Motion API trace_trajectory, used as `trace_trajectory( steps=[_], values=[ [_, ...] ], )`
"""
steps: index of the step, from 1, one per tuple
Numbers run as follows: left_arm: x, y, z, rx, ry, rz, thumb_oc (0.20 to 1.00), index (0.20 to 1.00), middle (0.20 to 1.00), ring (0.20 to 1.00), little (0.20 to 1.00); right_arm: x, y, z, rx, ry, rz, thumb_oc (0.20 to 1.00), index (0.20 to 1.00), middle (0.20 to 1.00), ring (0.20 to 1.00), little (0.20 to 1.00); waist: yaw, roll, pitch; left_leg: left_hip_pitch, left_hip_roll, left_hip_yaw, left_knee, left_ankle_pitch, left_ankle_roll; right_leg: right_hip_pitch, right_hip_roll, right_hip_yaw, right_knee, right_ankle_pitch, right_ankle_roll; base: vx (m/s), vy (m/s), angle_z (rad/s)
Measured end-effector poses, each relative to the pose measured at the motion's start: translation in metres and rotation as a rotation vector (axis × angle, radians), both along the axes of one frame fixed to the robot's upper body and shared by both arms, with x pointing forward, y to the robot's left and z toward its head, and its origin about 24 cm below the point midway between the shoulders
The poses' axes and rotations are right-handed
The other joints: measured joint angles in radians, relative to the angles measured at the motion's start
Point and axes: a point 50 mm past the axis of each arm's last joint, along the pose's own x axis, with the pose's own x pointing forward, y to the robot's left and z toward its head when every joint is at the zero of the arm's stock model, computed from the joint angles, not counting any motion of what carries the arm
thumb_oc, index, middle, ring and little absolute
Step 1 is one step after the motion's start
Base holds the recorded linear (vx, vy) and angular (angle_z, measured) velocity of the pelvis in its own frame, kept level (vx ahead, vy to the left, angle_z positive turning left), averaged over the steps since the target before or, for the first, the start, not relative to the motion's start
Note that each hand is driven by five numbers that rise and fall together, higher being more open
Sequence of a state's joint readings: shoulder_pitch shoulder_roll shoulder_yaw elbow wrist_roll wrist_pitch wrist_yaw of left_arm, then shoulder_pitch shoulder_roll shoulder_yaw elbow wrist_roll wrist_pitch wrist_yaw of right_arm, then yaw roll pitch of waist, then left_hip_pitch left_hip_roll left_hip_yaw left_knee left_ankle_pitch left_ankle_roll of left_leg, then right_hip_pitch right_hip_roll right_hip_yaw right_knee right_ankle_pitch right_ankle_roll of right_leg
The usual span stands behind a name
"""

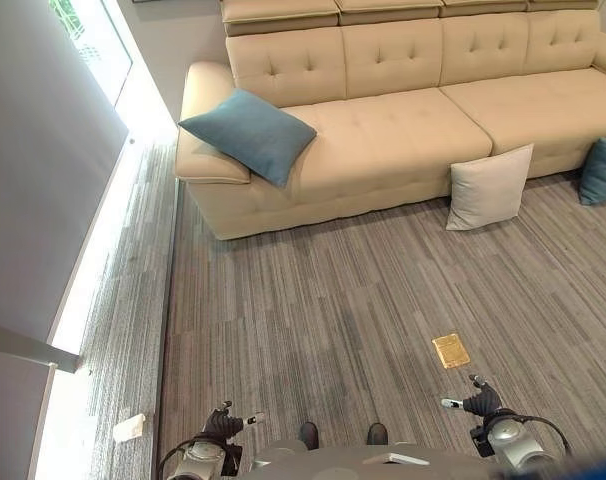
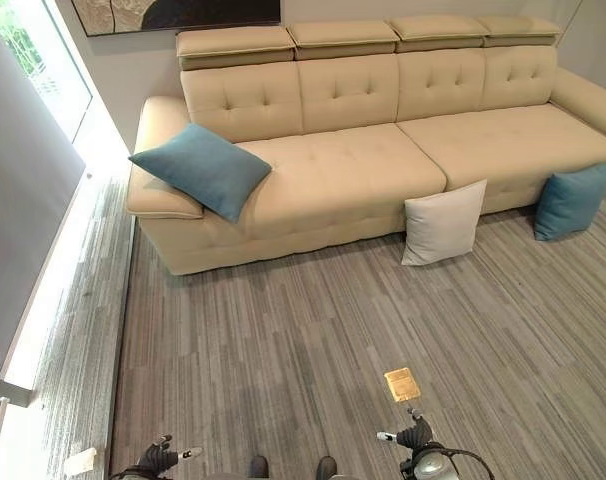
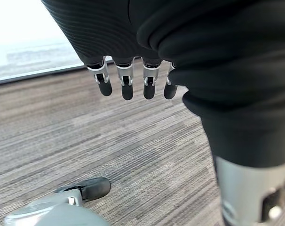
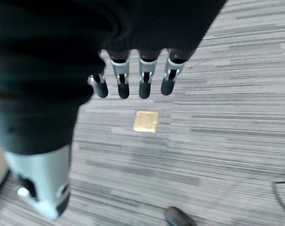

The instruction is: Pick up all the scattered cushions and arrange them neatly on the sofa.

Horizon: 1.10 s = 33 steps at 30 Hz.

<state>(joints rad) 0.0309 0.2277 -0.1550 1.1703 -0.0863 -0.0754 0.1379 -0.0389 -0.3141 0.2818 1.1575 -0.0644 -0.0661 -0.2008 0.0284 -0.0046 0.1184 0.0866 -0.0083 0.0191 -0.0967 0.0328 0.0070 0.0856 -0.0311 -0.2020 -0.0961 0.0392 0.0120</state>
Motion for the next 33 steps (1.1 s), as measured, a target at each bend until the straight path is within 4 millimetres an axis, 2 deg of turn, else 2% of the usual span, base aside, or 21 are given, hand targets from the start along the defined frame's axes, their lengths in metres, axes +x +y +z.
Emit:
trace_trajectory(
  steps=[3,7,11,26,30,33],
  values=[
    [-0.002,0.0,0.0,0.003,0.007,-0.003,1.0,1.0,1.0,1.0,1.0,-0.007,0.002,-0.003,-0.001,0.028,0.001,1.0,1.0,1.0,1.0,1.0,0.019,-0.011,0.002,0.0,-0.002,-0.002,0.0,0.0,0.0,0.001,-0.002,-0.002,0.001,0.0,0.0,0.0,0.012,0.01],
    [-0.006,0.002,-0.002,0.015,0.028,-0.012,1.0,1.0,1.0,1.0,1.0,-0.009,0.013,-0.007,0.013,0.047,0.022,1.0,1.0,1.0,1.0,1.0,0.028,-0.033,-0.001,-0.001,-0.006,-0.004,0.0,0.0,-0.001,0.001,-0.007,-0.005,0.003,0.0,0.001,0.0,0.012,0.02],
    [-0.008,0.009,0.0,0.054,0.035,-0.014,1.0,1.0,1.0,1.0,1.0,-0.01,0.012,-0.008,0.01,0.051,0.021,1.0,1.0,1.0,1.0,1.0,0.032,-0.049,-0.007,-0.001,-0.009,-0.002,0.0,0.0,0.0,0.0,-0.01,-0.003,0.003,0.003,0.005,0.0,0.0,0.0],
    [-0.008,0.011,0.0,0.069,0.043,-0.039,1.0,1.0,1.0,1.0,1.0,-0.012,0.011,-0.008,0.001,0.059,0.019,1.0,1.0,1.0,1.0,1.0,0.041,-0.051,-0.011,0.006,-0.01,-0.002,0.0,0.001,0.0,0.007,-0.011,-0.004,0.004,0.004,0.007,0.0,0.008,0.0],
    [-0.008,0.011,0.0,0.069,0.043,-0.04,1.0,1.0,1.0,1.0,1.0,-0.014,0.01,-0.009,-0.014,0.076,0.039,1.0,1.0,1.0,1.0,1.0,0.046,-0.06,-0.014,0.001,-0.014,0.0,0.0,-0.002,0.002,-0.012,-0.014,-0.002,0.018,-0.002,0.018,-0.02,0.08,-0.02],
    [-0.004,0.012,0.001,0.074,0.04,-0.041,1.0,1.0,1.0,1.0,1.0,-0.013,0.01,-0.009,-0.026,0.084,0.064,1.0,1.0,1.0,1.0,1.0,0.049,-0.06,0.013,0.015,-0.014,0.003,0.0,-0.008,0.023,-0.055,-0.034,-0.008,0.147,-0.045,0.065,0.04,0.046,-0.06]
  ],
)
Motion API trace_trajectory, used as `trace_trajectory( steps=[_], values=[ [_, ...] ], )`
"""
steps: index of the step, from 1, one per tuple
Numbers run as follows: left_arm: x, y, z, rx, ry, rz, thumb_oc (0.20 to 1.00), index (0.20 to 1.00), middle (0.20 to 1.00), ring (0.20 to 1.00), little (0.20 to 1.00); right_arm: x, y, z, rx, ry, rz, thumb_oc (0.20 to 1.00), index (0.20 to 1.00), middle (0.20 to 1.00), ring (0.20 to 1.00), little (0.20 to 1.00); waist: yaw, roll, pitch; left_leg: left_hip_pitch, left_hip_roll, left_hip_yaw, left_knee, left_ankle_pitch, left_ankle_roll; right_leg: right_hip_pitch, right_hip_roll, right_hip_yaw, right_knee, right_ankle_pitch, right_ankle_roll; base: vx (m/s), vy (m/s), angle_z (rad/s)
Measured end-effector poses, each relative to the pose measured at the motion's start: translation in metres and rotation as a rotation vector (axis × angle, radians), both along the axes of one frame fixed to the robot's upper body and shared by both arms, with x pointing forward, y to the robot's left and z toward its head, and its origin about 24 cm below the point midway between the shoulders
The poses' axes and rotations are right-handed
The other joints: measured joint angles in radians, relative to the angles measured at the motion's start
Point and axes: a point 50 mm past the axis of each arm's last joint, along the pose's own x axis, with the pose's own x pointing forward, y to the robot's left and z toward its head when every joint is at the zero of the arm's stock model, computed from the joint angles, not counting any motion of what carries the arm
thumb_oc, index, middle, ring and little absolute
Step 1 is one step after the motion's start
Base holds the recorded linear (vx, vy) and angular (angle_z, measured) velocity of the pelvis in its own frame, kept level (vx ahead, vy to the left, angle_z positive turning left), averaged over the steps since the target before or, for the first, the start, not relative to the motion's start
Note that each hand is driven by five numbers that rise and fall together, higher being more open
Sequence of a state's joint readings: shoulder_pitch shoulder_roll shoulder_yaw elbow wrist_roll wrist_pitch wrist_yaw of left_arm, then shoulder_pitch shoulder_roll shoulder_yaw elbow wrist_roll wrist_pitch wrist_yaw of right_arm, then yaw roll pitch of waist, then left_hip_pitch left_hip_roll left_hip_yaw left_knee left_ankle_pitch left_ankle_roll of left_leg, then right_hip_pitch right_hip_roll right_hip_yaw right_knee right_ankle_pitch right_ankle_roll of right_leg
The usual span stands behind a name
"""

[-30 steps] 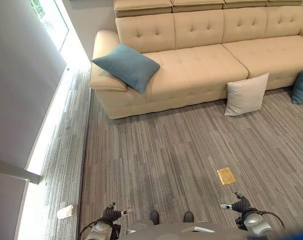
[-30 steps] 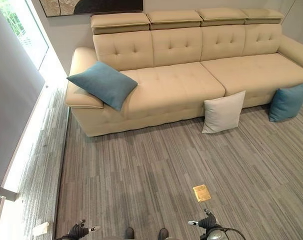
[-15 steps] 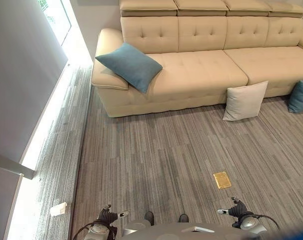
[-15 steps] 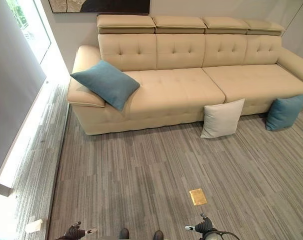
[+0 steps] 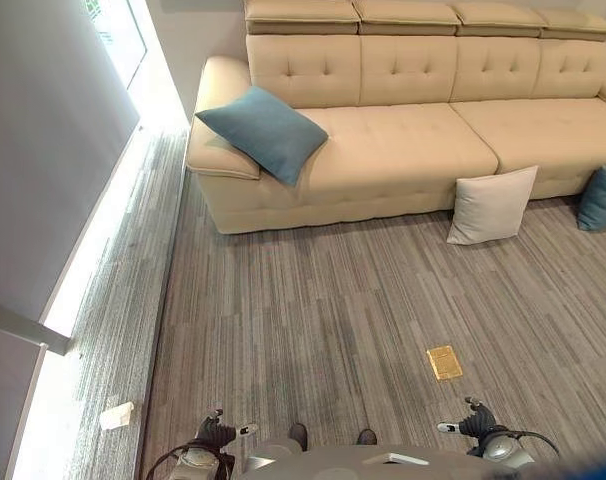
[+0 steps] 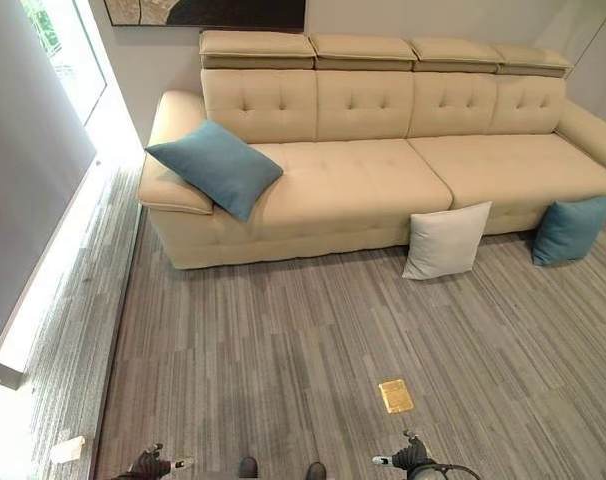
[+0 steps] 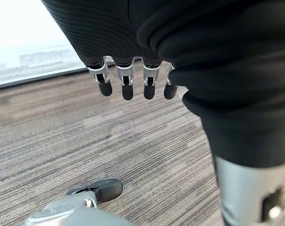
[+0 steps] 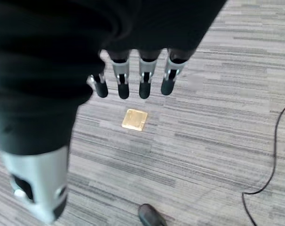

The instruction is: Pick up all the scattered cushions and arrange them neatly on the sofa.

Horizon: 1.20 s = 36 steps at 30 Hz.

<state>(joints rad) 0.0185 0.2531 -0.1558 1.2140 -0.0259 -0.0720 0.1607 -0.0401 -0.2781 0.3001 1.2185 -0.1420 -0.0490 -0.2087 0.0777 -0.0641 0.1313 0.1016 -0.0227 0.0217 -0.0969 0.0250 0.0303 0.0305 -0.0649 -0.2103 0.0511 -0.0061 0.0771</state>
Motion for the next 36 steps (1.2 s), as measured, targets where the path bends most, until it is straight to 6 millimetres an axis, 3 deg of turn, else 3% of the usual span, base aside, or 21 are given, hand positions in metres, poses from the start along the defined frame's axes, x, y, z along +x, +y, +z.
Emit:
trace_trajectory(
  steps=[3,7,9,10,12,14,17,18,19,21,24,27,28,29,30,31,32,33,34,35,36],
  values=[
    [-0.002,0.002,-0.001,0.009,0.018,0.005,1.0,1.0,1.0,1.0,1.0,0.001,0.001,0.0,0.002,-0.003,0.007,1.0,1.0,1.0,1.0,1.0,-0.009,0.001,0.018,0.0,-0.015,-0.027,0.0,0.001,0.024,-0.062,-0.024,0.015,0.124,-0.053,0.016,0.1,-0.036,0.14],
    [0.013,0.002,0.003,0.011,-0.017,-0.003,1.0,1.0,1.0,1.0,1.0,0.003,0.002,0.001,0.003,-0.006,0.016,1.0,1.0,1.0,1.0,1.0,-0.02,0.004,0.03,-0.036,-0.005,-0.099,0.006,0.02,0.041,-0.083,0.004,0.09,0.087,-0.056,0.016,0.08,-0.086,0.46],
    [0.019,0.003,0.005,0.018,-0.033,-0.005,1.0,1.0,1.0,1.0,1.0,0.001,0.003,0.0,0.003,0.001,0.023,1.0,1.0,1.0,1.0,1.0,-0.029,-0.004,0.035,-0.05,-0.013,-0.143,0.006,0.029,0.028,-0.062,0.004,0.106,-0.006,0.0,0.015,0.11,-0.171,0.87],
    [0.019,-0.001,0.003,0.01,-0.035,-0.005,1.0,1.0,1.0,1.0,1.0,0.003,-0.001,0.001,-0.005,-0.008,0.021,1.0,1.0,1.0,1.0,1.0,-0.03,0.008,0.048,-0.047,-0.005,-0.181,0.008,0.031,0.003,-0.012,0.017,0.078,-0.043,0.019,-0.019,0.14,-0.272,0.97],
    [0.015,-0.005,0.002,0.0,-0.029,0.0,1.0,1.0,1.0,1.0,1.0,0.005,-0.004,0.003,-0.007,-0.019,0.018,1.0,1.0,1.0,1.0,1.0,-0.023,0.037,0.053,-0.058,0.014,-0.206,0.019,0.025,-0.034,0.032,0.043,0.029,-0.112,0.032,-0.045,0.15,-0.313,0.73],
    [0.015,-0.006,0.001,-0.008,-0.031,0.013,1.0,1.0,1.0,1.0,1.0,0.002,-0.002,0.004,0.016,-0.052,-0.003,1.0,1.0,1.0,1.0,1.0,-0.033,0.031,0.053,-0.096,0.008,-0.272,0.077,0.004,-0.09,0.068,0.055,-0.015,-0.143,0.012,-0.065,0.04,-0.182,1.03],
    [0.024,-0.007,0.004,-0.01,-0.052,-0.003,1.0,1.0,1.0,1.0,1.0,0.02,-0.005,0.009,0.012,-0.102,-0.026,1.0,1.0,1.0,1.0,1.0,-0.023,-0.016,0.094,-0.25,-0.004,-0.162,0.262,0.048,-0.16,0.037,0.056,-0.062,-0.143,0.006,-0.117,0.05,-0.109,0.76],
    [0.034,-0.009,0.006,-0.009,-0.076,-0.003,1.0,1.0,1.0,1.0,1.0,0.02,-0.005,0.009,0.011,-0.11,-0.034,1.0,1.0,1.0,1.0,1.0,-0.025,-0.033,0.112,-0.302,-0.012,-0.085,0.33,0.068,-0.167,0.037,0.042,-0.077,-0.149,-0.002,-0.142,0.15,-0.003,0.5],
    [0.04,-0.007,0.008,-0.003,-0.093,-0.007,1.0,1.0,1.0,1.0,1.0,0.018,-0.005,0.008,0.01,-0.101,-0.035,1.0,1.0,1.0,1.0,1.0,-0.024,-0.037,0.121,-0.326,0.013,0.037,0.36,0.06,-0.147,0.042,0.038,-0.098,-0.149,-0.007,-0.153,0.17,0.014,0.52],
    [0.034,-0.005,0.007,0.002,-0.072,-0.005,1.0,1.0,1.0,1.0,1.0,0.01,-0.006,0.005,0.0,-0.067,-0.04,1.0,1.0,1.0,1.0,1.0,-0.035,-0.018,0.116,-0.309,0.061,0.126,0.216,0.039,-0.112,0.046,0.07,-0.117,-0.149,-0.025,-0.146,0.21,0.028,0.31],
    [0.032,-0.004,0.006,0.004,-0.068,-0.001,1.0,1.0,1.0,1.0,1.0,0.0,-0.004,0.001,-0.008,-0.016,-0.02,1.0,1.0,1.0,1.0,1.0,-0.029,-0.014,0.113,-0.294,0.078,0.149,0.083,0.051,-0.106,0.057,0.105,-0.1,-0.149,-0.04,-0.126,0.3,0.111,-0.16],
    [0.023,-0.004,0.004,0.003,-0.046,0.003,1.0,1.0,1.0,1.0,1.0,-0.007,-0.005,-0.001,-0.008,-0.002,-0.021,1.0,1.0,1.0,1.0,1.0,-0.034,-0.033,0.085,-0.248,0.055,0.162,0.069,0.071,-0.077,0.074,0.106,-0.079,-0.143,-0.055,-0.109,0.2,0.152,-0.32],
    [0.02,-0.005,0.003,0.001,-0.037,0.001,1.0,1.0,1.0,1.0,1.0,-0.008,-0.006,-0.001,-0.011,0.001,-0.023,1.0,1.0,1.0,1.0,1.0,-0.035,-0.033,0.073,-0.223,0.044,0.161,0.059,0.08,-0.063,0.08,0.107,-0.07,-0.14,-0.057,-0.104,0.17,0.172,-0.32],
    [0.016,-0.008,0.001,-0.006,-0.027,0.001,1.0,1.0,1.0,1.0,1.0,-0.013,-0.008,-0.001,-0.017,0.009,-0.025,1.0,1.0,1.0,1.0,1.0,-0.038,-0.018,0.062,-0.189,0.04,0.161,0.045,0.087,-0.008,0.081,0.119,-0.063,-0.123,-0.063,-0.095,0.23,0.23,-0.42],
    [0.018,-0.01,0.001,-0.008,-0.028,-0.009,1.0,1.0,1.0,1.0,1.0,-0.008,-0.007,0.0,-0.014,-0.004,-0.022,1.0,1.0,1.0,1.0,1.0,-0.046,0.006,0.073,-0.126,0.055,0.163,-0.001,0.078,0.028,0.027,0.105,-0.042,0.059,-0.104,-0.037,0.21,0.21,-0.31],
    [0.017,-0.008,0.001,-0.003,-0.026,-0.011,1.0,1.0,1.0,1.0,1.0,-0.006,-0.005,0.0,-0.007,-0.014,-0.015,1.0,1.0,1.0,1.0,1.0,-0.061,0.023,0.068,-0.108,0.062,0.16,0.004,0.057,0.04,-0.044,0.085,-0.036,0.252,-0.132,-0.001,0.3,0.245,-0.14],
    [0.018,-0.003,0.003,0.02,-0.03,-0.031,1.0,1.0,1.0,1.0,1.0,0.015,0.02,0.001,0.01,-0.043,0.089,1.0,1.0,1.0,1.0,1.0,-0.062,0.017,0.065,-0.076,0.017,0.154,0.03,0.004,0.072,-0.187,-0.014,-0.026,0.623,-0.135,0.055,0.35,0.209,0.16],
    [0.019,-0.004,0.003,0.028,-0.035,-0.042,1.0,1.0,1.0,1.0,1.0,0.023,0.028,0.003,0.02,-0.074,0.129,1.0,1.0,1.0,1.0,1.0,-0.06,0.011,0.06,-0.056,-0.004,0.16,0.031,-0.016,0.086,-0.232,-0.057,-0.026,0.718,-0.128,0.074,0.34,0.117,0.23],
    [0.021,-0.007,0.004,0.024,-0.046,-0.043,1.0,1.0,1.0,1.0,1.0,0.032,0.036,0.007,0.046,-0.123,0.155,1.0,1.0,1.0,1.0,1.0,-0.057,0.015,0.052,-0.037,-0.021,0.158,0.019,-0.019,0.098,-0.247,-0.08,-0.024,0.749,-0.148,0.067,0.27,0.023,0.22],
    [0.019,-0.01,0.003,0.016,-0.046,-0.041,1.0,1.0,1.0,1.0,1.0,0.042,0.041,0.011,0.057,-0.162,0.176,1.0,1.0,1.0,1.0,1.0,-0.055,0.028,0.042,-0.022,-0.031,0.146,0.004,-0.026,0.107,-0.262,-0.085,-0.021,0.73,-0.169,0.065,0.27,-0.015,0.33],
    [0.018,-0.014,0.001,0.006,-0.041,-0.041,1.0,1.0,1.0,1.0,1.0,0.053,0.039,0.016,0.053,-0.198,0.174,1.0,1.0,1.0,1.0,1.0,-0.059,0.052,0.042,-0.011,-0.034,0.129,0.005,-0.035,0.112,-0.269,-0.079,-0.012,0.623,-0.191,0.064,0.25,-0.05,0.37]
  ],
)
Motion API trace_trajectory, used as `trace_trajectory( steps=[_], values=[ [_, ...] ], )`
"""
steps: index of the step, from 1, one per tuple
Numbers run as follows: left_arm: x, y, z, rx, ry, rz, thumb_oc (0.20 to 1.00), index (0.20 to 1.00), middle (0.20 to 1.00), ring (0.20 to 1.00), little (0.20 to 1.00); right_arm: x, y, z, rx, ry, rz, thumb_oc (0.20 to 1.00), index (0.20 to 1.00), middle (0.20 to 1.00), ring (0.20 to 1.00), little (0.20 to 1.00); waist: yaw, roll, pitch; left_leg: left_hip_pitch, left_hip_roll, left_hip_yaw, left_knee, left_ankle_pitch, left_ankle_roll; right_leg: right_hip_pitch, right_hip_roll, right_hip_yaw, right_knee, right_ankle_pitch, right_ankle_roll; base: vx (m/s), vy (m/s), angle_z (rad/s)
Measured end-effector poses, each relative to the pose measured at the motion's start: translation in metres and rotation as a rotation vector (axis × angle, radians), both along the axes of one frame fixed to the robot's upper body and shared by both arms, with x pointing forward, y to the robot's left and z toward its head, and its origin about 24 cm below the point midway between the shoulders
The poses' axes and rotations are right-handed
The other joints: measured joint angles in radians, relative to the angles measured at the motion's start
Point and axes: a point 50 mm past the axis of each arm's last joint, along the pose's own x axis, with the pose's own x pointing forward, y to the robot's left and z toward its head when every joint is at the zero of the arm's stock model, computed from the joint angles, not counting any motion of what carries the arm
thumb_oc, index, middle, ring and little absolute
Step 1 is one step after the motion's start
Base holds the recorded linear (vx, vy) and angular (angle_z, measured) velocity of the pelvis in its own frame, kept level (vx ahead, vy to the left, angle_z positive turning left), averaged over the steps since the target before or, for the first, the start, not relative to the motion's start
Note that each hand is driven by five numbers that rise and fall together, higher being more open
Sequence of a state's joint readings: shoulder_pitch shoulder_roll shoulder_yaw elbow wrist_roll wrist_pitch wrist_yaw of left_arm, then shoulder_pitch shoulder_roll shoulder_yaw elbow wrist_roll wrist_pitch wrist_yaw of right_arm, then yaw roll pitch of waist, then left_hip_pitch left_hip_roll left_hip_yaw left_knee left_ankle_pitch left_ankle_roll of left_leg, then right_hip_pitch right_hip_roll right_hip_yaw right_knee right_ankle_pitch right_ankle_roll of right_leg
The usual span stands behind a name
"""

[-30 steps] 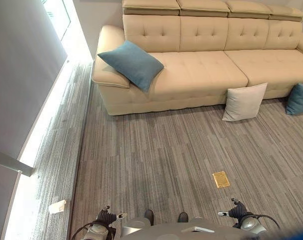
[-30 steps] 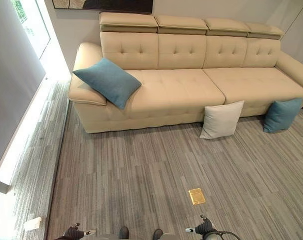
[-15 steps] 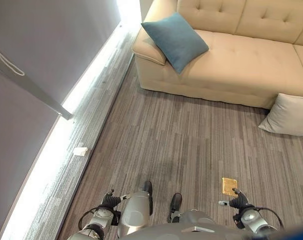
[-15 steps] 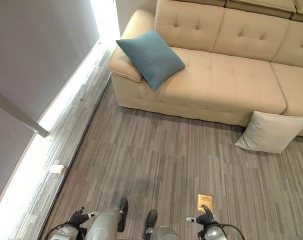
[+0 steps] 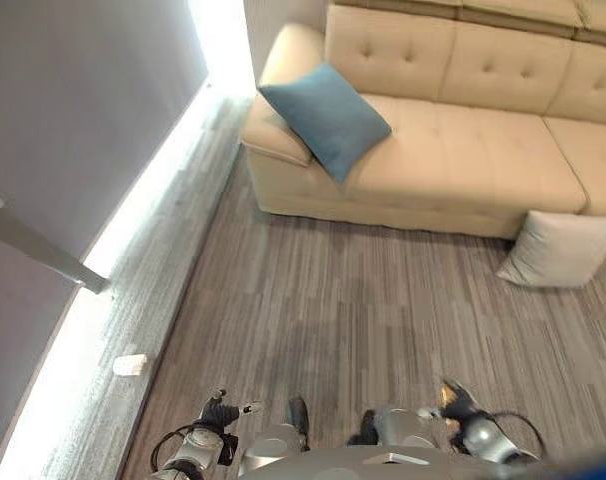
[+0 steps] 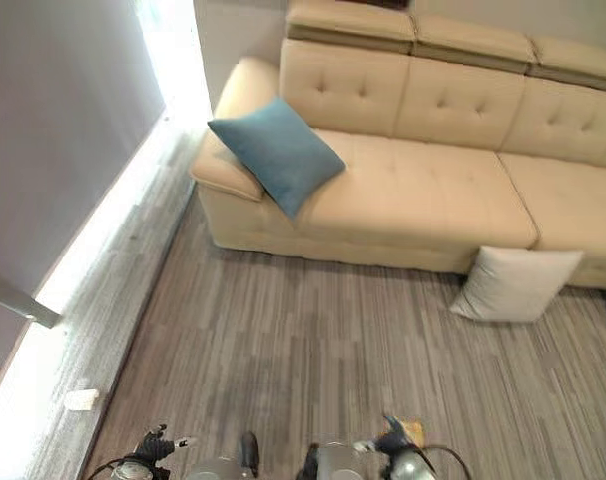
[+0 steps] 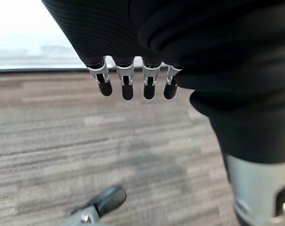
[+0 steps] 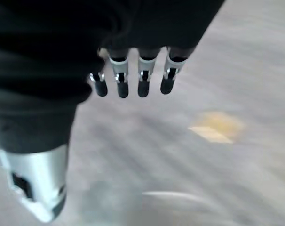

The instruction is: Pick up all the scattered cushions and arrange them neatly on the sofa.

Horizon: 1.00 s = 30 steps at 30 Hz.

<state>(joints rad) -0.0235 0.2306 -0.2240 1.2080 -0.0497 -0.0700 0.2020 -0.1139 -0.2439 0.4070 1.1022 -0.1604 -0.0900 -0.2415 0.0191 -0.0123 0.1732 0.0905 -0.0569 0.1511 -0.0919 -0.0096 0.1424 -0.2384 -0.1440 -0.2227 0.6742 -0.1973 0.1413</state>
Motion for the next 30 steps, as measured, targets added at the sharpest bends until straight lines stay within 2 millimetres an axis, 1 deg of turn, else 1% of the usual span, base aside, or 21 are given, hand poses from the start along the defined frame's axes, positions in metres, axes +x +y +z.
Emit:
trace_trajectory(
  steps=[2,3,5,7,8,9,10,11,12,13,15,16,18,19,20,21,23,24,27,29,30],
  values=[
    [-0.001,-0.001,-0.001,-0.002,0.006,0.001,1.0,1.0,1.0,1.0,1.0,0.003,-0.005,0.002,-0.011,-0.007,-0.015,1.0,1.0,1.0,1.0,1.0,-0.003,0.019,0.002,0.012,-0.004,-0.006,0.0,-0.01,-0.019,-0.04,0.003,0.002,-0.175,0.007,-0.008,0.28,-0.083,0.25],
    [-0.002,0.0,-0.001,0.002,0.013,0.002,1.0,1.0,1.0,1.0,1.0,0.002,-0.006,0.001,-0.013,-0.001,-0.019,1.0,1.0,1.0,1.0,1.0,-0.007,0.015,0.004,0.031,-0.008,-0.009,0.001,-0.025,-0.042,-0.056,0.008,-0.006,-0.348,0.061,-0.029,0.38,-0.127,0.11],
    [0.004,0.004,0.001,0.013,0.006,0.001,1.0,1.0,1.0,1.0,1.0,-0.007,-0.01,-0.002,-0.027,0.034,-0.036,1.0,1.0,1.0,1.0,1.0,-0.029,-0.007,0.012,0.079,-0.016,-0.028,0.001,-0.068,-0.087,-0.066,0.017,0.007,-0.569,0.193,-0.015,0.36,-0.144,0.34],
    [0.007,0.002,0.002,0.01,-0.005,-0.004,1.0,1.0,1.0,1.0,1.0,-0.019,-0.014,-0.007,-0.029,0.068,-0.062,1.0,1.0,1.0,1.0,1.0,-0.033,-0.017,0.003,0.131,-0.004,-0.055,0.004,-0.125,-0.089,-0.042,0.039,0.014,-0.595,0.232,-0.028,0.34,-0.241,0.52],
    [0.01,-0.001,0.002,0.003,-0.014,-0.015,1.0,1.0,1.0,1.0,1.0,-0.024,-0.018,-0.009,-0.034,0.087,-0.084,1.0,1.0,1.0,1.0,1.0,-0.033,-0.028,-0.004,0.147,0.016,-0.092,0.037,-0.154,-0.127,-0.009,0.059,0.017,-0.574,0.257,-0.069,0.29,-0.289,1.3],
    [0.027,-0.009,0.007,-0.023,-0.075,-0.035,1.0,1.0,1.0,1.0,1.0,-0.03,-0.025,-0.01,-0.038,0.1,-0.132,1.0,1.0,1.0,1.0,1.0,-0.031,-0.054,-0.007,0.061,0.023,-0.103,0.254,-0.158,-0.157,0.084,0.061,0.007,-0.662,0.311,-0.125,0.22,-0.289,1.35],
    [0.029,-0.012,0.007,-0.03,-0.083,-0.035,1.0,1.0,1.0,1.0,1.0,-0.031,-0.027,-0.01,-0.04,0.102,-0.139,1.0,1.0,1.0,1.0,1.0,-0.022,-0.064,-0.012,0.005,0.025,-0.083,0.413,-0.149,-0.177,0.136,0.073,0.008,-0.715,0.342,-0.187,0.16,-0.194,0.88],
    [0.029,-0.011,0.007,-0.036,-0.09,-0.018,1.0,1.0,1.0,1.0,1.0,-0.018,-0.028,-0.005,-0.037,0.062,-0.139,1.0,1.0,1.0,1.0,1.0,-0.002,-0.066,-0.009,-0.133,0.064,-0.08,0.699,-0.109,-0.233,0.183,0.095,0.019,-0.753,0.311,-0.23,0.26,-0.184,-0.05],
    [0.031,-0.01,0.009,-0.032,-0.097,-0.019,1.0,1.0,1.0,1.0,1.0,-0.012,-0.029,-0.003,-0.04,0.05,-0.136,1.0,1.0,1.0,1.0,1.0,0.009,-0.064,-0.008,-0.247,0.11,-0.075,0.86,-0.105,-0.241,0.203,0.118,0.02,-0.765,0.285,-0.262,0.24,-0.081,-0.18],
    [0.04,-0.005,0.013,-0.018,-0.12,-0.022,1.0,1.0,1.0,1.0,1.0,-0.01,-0.026,-0.003,-0.035,0.059,-0.142,1.0,1.0,1.0,1.0,1.0,0.012,-0.077,0.013,-0.298,0.125,-0.048,0.805,-0.115,-0.225,0.231,0.121,0.02,-0.765,0.261,-0.273,0.34,-0.026,0.0],
    [0.045,0.004,0.017,0.004,-0.135,-0.029,1.0,1.0,1.0,1.0,1.0,-0.014,-0.022,-0.006,-0.031,0.08,-0.141,1.0,1.0,1.0,1.0,1.0,0.018,-0.106,0.043,-0.322,0.108,-0.025,0.464,-0.099,-0.209,0.278,0.125,0.019,-0.772,0.216,-0.25,0.3,0.045,-0.15],
    [0.043,0.005,0.016,0.007,-0.128,-0.028,1.0,1.0,1.0,1.0,1.0,-0.02,-0.027,-0.008,-0.043,0.096,-0.151,1.0,1.0,1.0,1.0,1.0,0.018,-0.098,0.057,-0.323,0.089,-0.022,0.185,-0.011,-0.221,0.32,0.148,0.023,-0.772,0.19,-0.219,0.31,0.081,-0.44],
    [0.027,0.002,0.01,-0.003,-0.081,-0.017,1.0,1.0,1.0,1.0,1.0,-0.025,-0.033,-0.009,-0.071,0.124,-0.148,1.0,1.0,1.0,1.0,1.0,0.018,-0.06,0.066,-0.319,0.083,-0.058,0.036,0.08,-0.235,0.376,0.179,0.051,-0.772,0.147,-0.189,0.35,0.141,-0.64],
    [0.023,0.0,0.007,-0.011,-0.066,-0.004,1.0,1.0,1.0,1.0,1.0,-0.031,-0.037,-0.01,-0.08,0.138,-0.153,1.0,1.0,1.0,1.0,1.0,0.027,-0.048,0.065,-0.319,0.072,-0.053,0.036,0.124,-0.198,0.413,0.185,0.075,-0.767,0.127,-0.191,0.41,0.234,-1.03],
    [0.004,0.0,0.001,-0.015,-0.018,0.014,1.0,1.0,1.0,1.0,1.0,-0.038,-0.04,-0.011,-0.087,0.152,-0.156,1.0,1.0,1.0,1.0,1.0,0.024,-0.018,0.032,-0.251,0.076,-0.054,0.043,0.136,-0.16,0.466,0.198,0.09,-0.765,0.097,-0.146,0.44,0.289,-1.11],
    [-0.006,0.004,-0.001,-0.006,0.012,0.029,1.0,1.0,1.0,1.0,1.0,-0.044,-0.034,-0.015,-0.076,0.17,-0.149,1.0,1.0,1.0,1.0,1.0,0.021,-0.03,-0.002,-0.195,0.051,-0.049,0.012,0.189,-0.07,0.469,0.168,0.097,-0.689,0.053,-0.096,0.32,0.266,-0.7],
    [-0.001,0.007,0.001,0.002,-0.001,0.022,1.0,1.0,1.0,1.0,1.0,-0.047,-0.029,-0.017,-0.062,0.178,-0.144,1.0,1.0,1.0,1.0,1.0,0.013,-0.031,-0.005,-0.145,0.038,-0.046,-0.001,0.162,-0.045,0.402,0.131,0.079,-0.491,0.003,-0.04,0.18,0.183,-0.18],
    [0.002,0.008,0.002,0.006,-0.007,0.019,1.0,1.0,1.0,1.0,1.0,-0.046,-0.023,-0.017,-0.051,0.173,-0.134,1.0,1.0,1.0,1.0,1.0,0.012,-0.034,-0.011,-0.121,0.027,-0.043,-0.001,0.139,-0.027,0.337,0.098,0.057,-0.326,-0.036,-0.001,0.14,0.144,-0.12],
    [0.009,0.009,0.005,0.012,-0.023,0.009,1.0,1.0,1.0,1.0,1.0,-0.034,-0.018,-0.014,-0.04,0.138,-0.101,1.0,1.0,1.0,1.0,1.0,0.011,-0.041,-0.019,-0.076,-0.018,-0.02,0.0,0.094,0.014,0.149,-0.007,0.045,-0.018,-0.056,0.016,0.17,0.101,-0.03],
    [0.01,0.008,0.005,0.011,-0.025,0.007,1.0,1.0,1.0,1.0,1.0,-0.03,-0.017,-0.013,-0.034,0.124,-0.097,1.0,1.0,1.0,1.0,1.0,0.017,-0.022,-0.015,-0.039,-0.025,-0.018,0.0,0.071,0.016,0.072,-0.042,0.037,0.009,-0.046,0.023,0.22,-0.028,0.09],
    [0.009,0.008,0.004,0.011,-0.023,0.007,1.0,1.0,1.0,1.0,1.0,-0.029,-0.017,-0.012,-0.033,0.119,-0.095,1.0,1.0,1.0,1.0,1.0,0.014,-0.011,-0.016,-0.017,-0.026,-0.025,0.0,0.056,0.007,0.07,-0.068,0.013,-0.095,-0.035,0.02,0.25,-0.091,0.04]
  ],
)
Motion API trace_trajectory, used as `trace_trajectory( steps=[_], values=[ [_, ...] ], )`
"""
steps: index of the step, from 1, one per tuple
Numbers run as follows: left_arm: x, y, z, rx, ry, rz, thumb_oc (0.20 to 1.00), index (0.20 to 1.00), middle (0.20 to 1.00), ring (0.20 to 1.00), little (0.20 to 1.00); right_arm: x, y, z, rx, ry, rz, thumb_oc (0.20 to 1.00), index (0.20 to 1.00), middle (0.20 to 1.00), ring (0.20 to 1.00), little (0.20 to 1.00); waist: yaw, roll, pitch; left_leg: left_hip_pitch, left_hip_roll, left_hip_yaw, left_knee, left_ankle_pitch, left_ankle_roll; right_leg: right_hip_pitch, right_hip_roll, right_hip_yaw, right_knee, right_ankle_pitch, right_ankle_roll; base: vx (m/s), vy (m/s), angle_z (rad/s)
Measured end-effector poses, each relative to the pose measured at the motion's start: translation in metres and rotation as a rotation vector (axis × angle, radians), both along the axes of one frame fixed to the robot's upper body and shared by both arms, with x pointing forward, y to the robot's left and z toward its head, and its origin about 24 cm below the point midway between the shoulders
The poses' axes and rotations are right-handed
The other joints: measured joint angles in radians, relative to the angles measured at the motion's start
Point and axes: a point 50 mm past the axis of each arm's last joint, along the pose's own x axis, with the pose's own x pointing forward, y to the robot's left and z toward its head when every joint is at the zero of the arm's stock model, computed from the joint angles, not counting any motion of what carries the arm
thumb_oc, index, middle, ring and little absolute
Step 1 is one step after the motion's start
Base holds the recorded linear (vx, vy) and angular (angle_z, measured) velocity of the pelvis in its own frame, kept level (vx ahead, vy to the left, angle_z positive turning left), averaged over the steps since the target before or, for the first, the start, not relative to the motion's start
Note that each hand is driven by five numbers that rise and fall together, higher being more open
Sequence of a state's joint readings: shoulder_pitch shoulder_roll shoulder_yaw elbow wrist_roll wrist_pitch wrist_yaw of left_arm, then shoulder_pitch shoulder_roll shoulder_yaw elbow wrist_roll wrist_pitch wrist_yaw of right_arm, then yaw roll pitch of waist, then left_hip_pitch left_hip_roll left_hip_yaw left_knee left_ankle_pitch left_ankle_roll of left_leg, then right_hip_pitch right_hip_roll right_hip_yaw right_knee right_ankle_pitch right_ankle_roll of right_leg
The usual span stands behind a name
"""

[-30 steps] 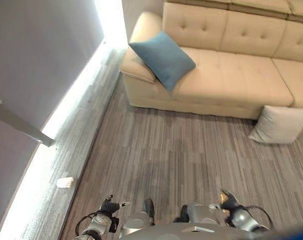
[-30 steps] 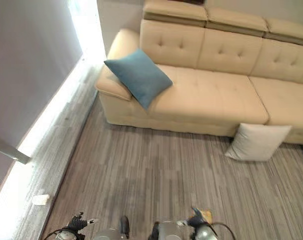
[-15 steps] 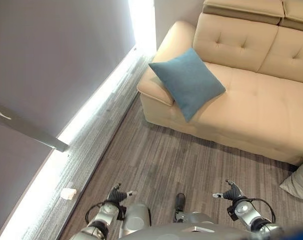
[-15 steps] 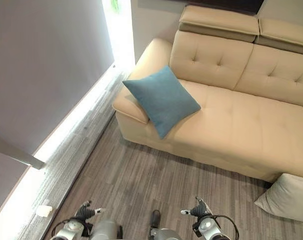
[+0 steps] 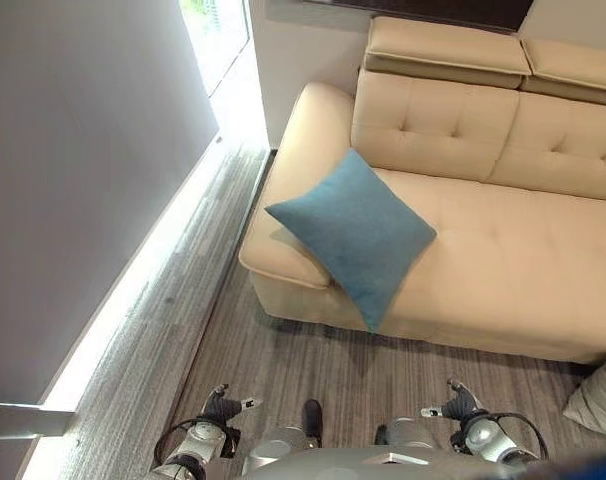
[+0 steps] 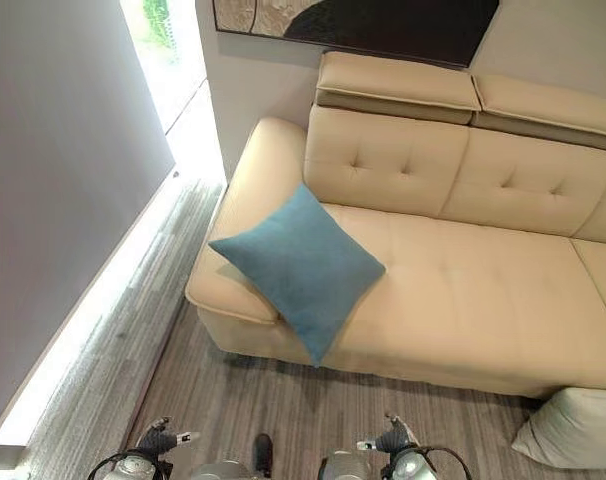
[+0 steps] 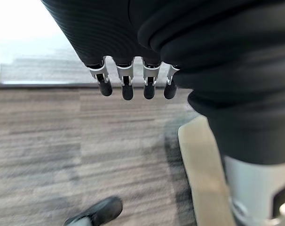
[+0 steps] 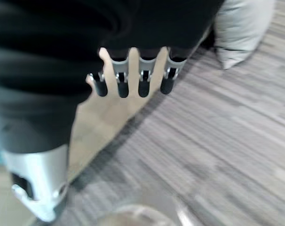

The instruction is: Pick up all the scattered cushions and arrange them neatly on the sofa.

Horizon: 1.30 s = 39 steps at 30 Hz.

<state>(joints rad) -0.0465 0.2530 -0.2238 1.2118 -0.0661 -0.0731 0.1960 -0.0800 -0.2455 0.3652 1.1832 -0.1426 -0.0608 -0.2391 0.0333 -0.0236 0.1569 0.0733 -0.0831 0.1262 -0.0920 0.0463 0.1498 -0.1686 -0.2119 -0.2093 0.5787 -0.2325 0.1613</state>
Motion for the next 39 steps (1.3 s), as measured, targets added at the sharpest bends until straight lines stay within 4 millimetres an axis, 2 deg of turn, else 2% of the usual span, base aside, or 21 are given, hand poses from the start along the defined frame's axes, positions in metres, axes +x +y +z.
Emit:
trace_trajectory(
  steps=[2,6,8,9,10,11,14,16,17,18,20,21,23,25,27,30,31,32,33,37,39],
  values=[
    [-0.003,0.001,0.0,0.003,0.007,0.004,1.0,1.0,1.0,1.0,1.0,0.002,0.002,0.001,0.006,-0.008,0.003,1.0,1.0,1.0,1.0,1.0,0.009,0.006,-0.005,0.018,-0.002,0.002,0.0,-0.025,-0.036,0.003,-0.027,-0.03,-0.203,0.056,-0.014,0.17,-0.121,0.04],
    [-0.015,0.005,-0.003,0.01,0.039,0.021,1.0,1.0,1.0,1.0,1.0,0.007,0.004,0.003,0.013,-0.029,0.007,1.0,1.0,1.0,1.0,1.0,0.013,-0.015,-0.014,0.031,-0.003,0.009,0.0,-0.05,-0.062,-0.002,-0.066,-0.084,-0.502,0.259,0.016,0.22,-0.168,-0.09],
    [-0.017,0.007,-0.003,0.009,0.039,0.036,1.0,1.0,1.0,1.0,1.0,0.006,0.003,0.002,0.011,-0.024,0.004,1.0,1.0,1.0,1.0,1.0,0.008,-0.031,-0.014,0.051,0.0,0.001,0.0,-0.077,-0.082,0.006,-0.047,-0.044,-0.548,0.311,0.014,0.21,-0.211,-0.07],
    [-0.017,0.007,-0.003,0.009,0.037,0.043,1.0,1.0,1.0,1.0,1.0,0.004,0.003,0.002,0.012,-0.019,0.003,1.0,1.0,1.0,1.0,1.0,0.004,-0.036,-0.016,0.054,0.004,-0.002,0.002,-0.08,-0.084,0.012,-0.036,-0.019,-0.551,0.313,0.011,0.17,-0.224,0.22],
    [-0.017,0.008,-0.003,0.011,0.036,0.045,1.0,1.0,1.0,1.0,1.0,0.0,0.004,0.0,0.013,-0.006,0.0,1.0,1.0,1.0,1.0,1.0,-0.004,-0.056,-0.019,0.067,0.01,-0.016,0.006,-0.085,-0.093,0.042,-0.021,-0.028,-0.555,0.318,0.006,0.16,-0.233,0.45],
    [-0.016,0.005,-0.003,0.005,0.033,0.045,1.0,1.0,1.0,1.0,1.0,-0.004,0.002,-0.001,0.006,0.011,-0.007,1.0,1.0,1.0,1.0,1.0,-0.014,-0.057,-0.02,0.073,0.026,-0.036,0.009,-0.094,-0.111,0.065,-0.003,-0.029,-0.567,0.356,-0.031,0.15,-0.243,0.54],
    [-0.01,-0.003,-0.004,-0.018,0.015,0.036,1.0,1.0,1.0,1.0,1.0,-0.005,-0.002,-0.001,0.002,0.008,-0.032,1.0,1.0,1.0,1.0,1.0,-0.019,-0.04,-0.025,0.045,0.115,-0.086,0.074,-0.117,-0.172,0.145,0.086,-0.096,-0.657,0.36,-0.088,0.07,-0.257,0.52],
    [0.003,-0.007,-0.001,-0.027,-0.017,0.029,1.0,1.0,1.0,1.0,1.0,-0.001,-0.007,0.001,-0.001,-0.006,-0.056,1.0,1.0,1.0,1.0,1.0,-0.014,-0.054,-0.014,-0.067,0.129,-0.089,0.259,-0.123,-0.197,0.145,0.105,-0.125,-0.672,0.351,-0.123,0.02,-0.206,0.52],
    [0.012,-0.008,0.002,-0.034,-0.041,0.031,1.0,1.0,1.0,1.0,1.0,0.006,-0.009,0.004,-0.005,-0.029,-0.057,1.0,1.0,1.0,1.0,1.0,-0.009,-0.062,0.01,-0.166,0.136,-0.088,0.449,-0.126,-0.217,0.148,0.102,-0.133,-0.674,0.336,-0.156,0.04,-0.082,0.18],
    [0.016,-0.007,0.003,-0.039,-0.056,0.048,1.0,1.0,1.0,1.0,1.0,0.011,-0.009,0.006,-0.005,-0.047,-0.055,1.0,1.0,1.0,1.0,1.0,0.003,-0.058,0.03,-0.215,0.148,-0.091,0.544,-0.127,-0.239,0.161,0.111,-0.132,-0.672,0.332,-0.182,0.08,-0.06,-0.05],
    [0.013,-0.008,0.002,-0.044,-0.051,0.052,1.0,1.0,1.0,1.0,1.0,0.012,-0.012,0.007,-0.012,-0.05,-0.054,1.0,1.0,1.0,1.0,1.0,0.003,-0.045,0.039,-0.231,0.17,-0.086,0.481,-0.126,-0.239,0.18,0.139,-0.135,-0.677,0.298,-0.205,0.17,0.008,-0.13],
    [0.013,-0.009,0.002,-0.047,-0.049,0.056,1.0,1.0,1.0,1.0,1.0,0.013,-0.012,0.007,-0.013,-0.052,-0.054,1.0,1.0,1.0,1.0,1.0,-0.001,-0.043,0.042,-0.231,0.172,-0.08,0.399,-0.123,-0.238,0.184,0.148,-0.135,-0.678,0.285,-0.203,0.19,0.054,0.05],
    [0.012,-0.007,0.002,-0.043,-0.047,0.057,1.0,1.0,1.0,1.0,1.0,0.008,-0.012,0.005,-0.015,-0.036,-0.06,1.0,1.0,1.0,1.0,1.0,-0.011,-0.042,0.048,-0.21,0.17,-0.063,0.199,-0.067,-0.243,0.194,0.158,-0.136,-0.677,0.271,-0.199,0.13,0.055,0.11],
    [0.012,-0.008,0.002,-0.042,-0.05,0.06,1.0,1.0,1.0,1.0,1.0,0.008,-0.013,0.005,-0.021,-0.031,-0.062,1.0,1.0,1.0,1.0,1.0,-0.008,-0.04,0.055,-0.212,0.173,-0.086,0.085,-0.009,-0.253,0.202,0.177,-0.134,-0.677,0.262,-0.201,0.07,0.044,-0.06],
    [0.015,-0.009,0.003,-0.052,-0.07,0.069,1.0,1.0,1.0,1.0,1.0,0.009,-0.013,0.006,-0.028,-0.041,-0.065,1.0,1.0,1.0,1.0,1.0,0.017,-0.032,0.067,-0.218,0.167,-0.122,0.084,0.032,-0.254,0.229,0.199,-0.122,-0.677,0.258,-0.203,0.18,0.16,-0.41],
    [0.009,-0.009,0.002,-0.058,-0.07,0.091,1.0,1.0,1.0,1.0,1.0,0.003,-0.015,0.004,-0.039,-0.035,-0.075,1.0,1.0,1.0,1.0,1.0,0.015,-0.016,0.051,-0.168,0.151,-0.122,0.092,0.033,-0.249,0.258,0.197,-0.104,-0.676,0.236,-0.189,0.15,0.181,-0.24],
    [0.007,-0.01,0.001,-0.057,-0.069,0.094,1.0,1.0,1.0,1.0,1.0,-0.001,-0.016,0.003,-0.043,-0.027,-0.078,1.0,1.0,1.0,1.0,1.0,0.015,-0.003,0.04,-0.147,0.15,-0.13,0.079,0.043,-0.236,0.264,0.197,-0.097,-0.671,0.232,-0.177,0.12,0.159,-0.21],
    [0.006,-0.008,0.002,-0.045,-0.07,0.1,1.0,1.0,1.0,1.0,1.0,-0.003,-0.015,0.002,-0.04,-0.023,-0.08,1.0,1.0,1.0,1.0,1.0,0.015,-0.005,0.037,-0.127,0.13,-0.122,0.051,0.065,-0.194,0.263,0.18,-0.082,-0.658,0.235,-0.155,0.1,0.143,-0.19],
    [0.008,-0.007,0.003,-0.037,-0.078,0.103,1.0,1.0,1.0,1.0,1.0,-0.003,-0.013,0.002,-0.035,-0.023,-0.081,1.0,1.0,1.0,1.0,1.0,0.016,-0.005,0.036,-0.112,0.116,-0.107,0.035,0.065,-0.171,0.261,0.164,-0.071,-0.645,0.232,-0.145,0.09,0.126,-0.17],
    [0.015,0.005,0.01,0.004,-0.122,0.101,1.0,1.0,1.0,1.0,1.0,0.006,-0.002,0.003,-0.004,-0.05,-0.071,1.0,1.0,1.0,1.0,1.0,0.025,-0.007,0.023,-0.08,0.065,-0.077,0.022,0.039,-0.13,0.26,0.101,-0.048,-0.605,0.206,-0.102,0.08,0.112,-0.15],
    [0.022,0.012,0.015,0.024,-0.159,0.094,1.0,1.0,1.0,1.0,1.0,0.007,0.0,0.003,0.002,-0.057,-0.07,1.0,1.0,1.0,1.0,1.0,0.038,-0.012,0.014,-0.067,0.055,-0.061,0.014,0.035,-0.124,0.262,0.09,-0.04,-0.605,0.206,-0.1,0.07,0.073,-0.13]
  ],
)
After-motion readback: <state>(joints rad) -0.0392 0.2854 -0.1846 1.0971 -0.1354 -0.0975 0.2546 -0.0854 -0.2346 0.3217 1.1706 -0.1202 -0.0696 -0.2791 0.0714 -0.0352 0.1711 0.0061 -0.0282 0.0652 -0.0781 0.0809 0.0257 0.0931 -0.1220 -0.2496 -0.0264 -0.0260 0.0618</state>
